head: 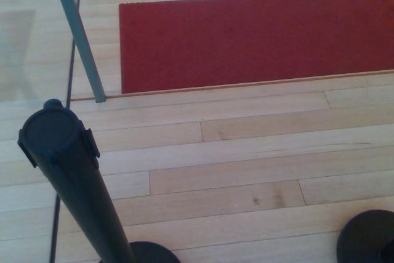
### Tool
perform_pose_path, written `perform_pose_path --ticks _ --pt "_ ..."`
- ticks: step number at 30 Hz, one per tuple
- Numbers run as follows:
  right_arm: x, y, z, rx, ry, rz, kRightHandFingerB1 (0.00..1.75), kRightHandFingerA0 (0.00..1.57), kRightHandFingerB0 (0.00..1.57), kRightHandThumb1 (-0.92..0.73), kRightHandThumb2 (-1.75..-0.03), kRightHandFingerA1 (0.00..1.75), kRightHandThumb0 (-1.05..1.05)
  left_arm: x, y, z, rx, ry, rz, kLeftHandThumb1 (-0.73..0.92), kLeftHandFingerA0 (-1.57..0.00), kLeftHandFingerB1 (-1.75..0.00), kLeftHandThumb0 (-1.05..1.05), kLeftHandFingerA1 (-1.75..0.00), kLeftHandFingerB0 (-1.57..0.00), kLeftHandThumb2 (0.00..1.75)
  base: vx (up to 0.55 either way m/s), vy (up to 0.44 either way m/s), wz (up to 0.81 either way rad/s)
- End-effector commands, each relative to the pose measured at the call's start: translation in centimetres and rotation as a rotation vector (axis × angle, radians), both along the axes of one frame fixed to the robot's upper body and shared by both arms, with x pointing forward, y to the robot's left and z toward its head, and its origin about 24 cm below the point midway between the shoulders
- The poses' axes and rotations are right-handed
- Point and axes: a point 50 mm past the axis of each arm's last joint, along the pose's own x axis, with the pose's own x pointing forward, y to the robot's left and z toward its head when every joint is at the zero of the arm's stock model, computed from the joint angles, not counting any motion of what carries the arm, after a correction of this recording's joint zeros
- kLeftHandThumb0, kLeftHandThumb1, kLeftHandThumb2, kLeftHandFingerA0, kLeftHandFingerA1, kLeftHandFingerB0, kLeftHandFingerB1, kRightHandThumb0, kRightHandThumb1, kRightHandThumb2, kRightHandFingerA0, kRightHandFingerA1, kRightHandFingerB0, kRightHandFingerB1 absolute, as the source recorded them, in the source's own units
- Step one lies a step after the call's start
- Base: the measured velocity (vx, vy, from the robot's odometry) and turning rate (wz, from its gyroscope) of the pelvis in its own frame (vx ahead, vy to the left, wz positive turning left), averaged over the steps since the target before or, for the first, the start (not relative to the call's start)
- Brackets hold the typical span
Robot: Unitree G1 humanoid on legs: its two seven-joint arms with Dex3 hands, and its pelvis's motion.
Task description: The robot walks towards a pair of stanchion kept in front of it and uses the right hand to grab on the strap of the right stanchion that is being connected to the left stanchion. After removing it from the stanchion on the left, it releases the strap and lets it retract back to the stanchion on the right.
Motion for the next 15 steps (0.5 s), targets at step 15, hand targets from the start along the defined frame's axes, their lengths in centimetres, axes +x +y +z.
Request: perform_pose_path --ticks 15 --pt "-2.3 8.0 -14.3 0.069 0.244 -0.274 0.39 0.87 0.6 -0.68 -0.6 0.52 -0.35 1.0 -0.8 -0.3 0.045 0.105 -0.219 0.64 -1.15 -0.78 -0.26 -0.98 -1.03 0.59 0.0 0.0 0.0"
